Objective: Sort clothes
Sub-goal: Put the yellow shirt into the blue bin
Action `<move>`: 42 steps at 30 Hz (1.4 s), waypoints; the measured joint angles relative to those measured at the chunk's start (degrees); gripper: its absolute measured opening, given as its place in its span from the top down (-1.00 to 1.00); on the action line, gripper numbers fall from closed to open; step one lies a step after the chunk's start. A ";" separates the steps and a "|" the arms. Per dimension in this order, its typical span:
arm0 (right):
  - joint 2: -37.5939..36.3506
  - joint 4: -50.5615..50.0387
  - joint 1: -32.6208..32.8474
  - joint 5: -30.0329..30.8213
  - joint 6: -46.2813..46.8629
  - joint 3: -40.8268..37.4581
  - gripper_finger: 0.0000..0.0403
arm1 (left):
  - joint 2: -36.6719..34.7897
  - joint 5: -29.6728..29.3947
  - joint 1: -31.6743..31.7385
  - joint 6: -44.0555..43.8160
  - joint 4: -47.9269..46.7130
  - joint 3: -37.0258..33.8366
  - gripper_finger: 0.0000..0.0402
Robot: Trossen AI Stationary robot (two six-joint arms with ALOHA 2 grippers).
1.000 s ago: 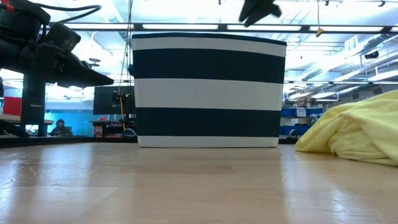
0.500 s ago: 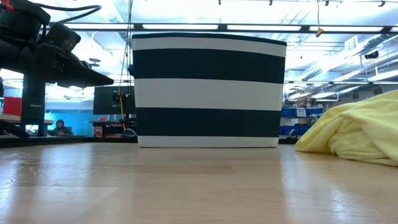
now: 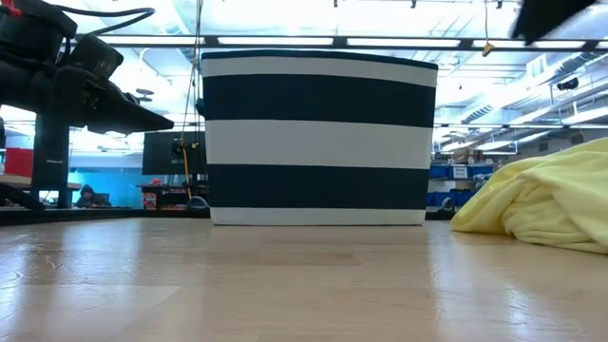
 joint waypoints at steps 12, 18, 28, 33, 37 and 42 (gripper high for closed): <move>0.00 18.46 1.83 -5.96 6.08 -19.32 0.31 | 0.00 0.00 0.00 -0.35 0.00 0.00 0.45; 0.00 27.91 1.79 -7.31 6.99 -26.63 0.27 | 0.02 0.00 0.00 -0.37 -0.01 0.00 0.45; -0.14 53.71 1.69 -7.40 7.06 -42.14 -0.08 | 0.02 0.02 0.00 -0.39 0.00 0.00 0.45; -0.33 58.95 0.38 -6.58 6.81 -45.54 -0.08 | 0.02 0.01 -0.01 -0.42 0.00 0.00 0.45; -0.09 58.73 -1.01 -6.03 3.27 -44.89 0.27 | 0.01 0.01 0.00 -0.55 0.00 0.00 0.45; -0.08 55.70 -2.04 -9.07 -2.46 -42.36 0.90 | 0.00 0.02 -0.01 -0.55 0.00 0.00 0.45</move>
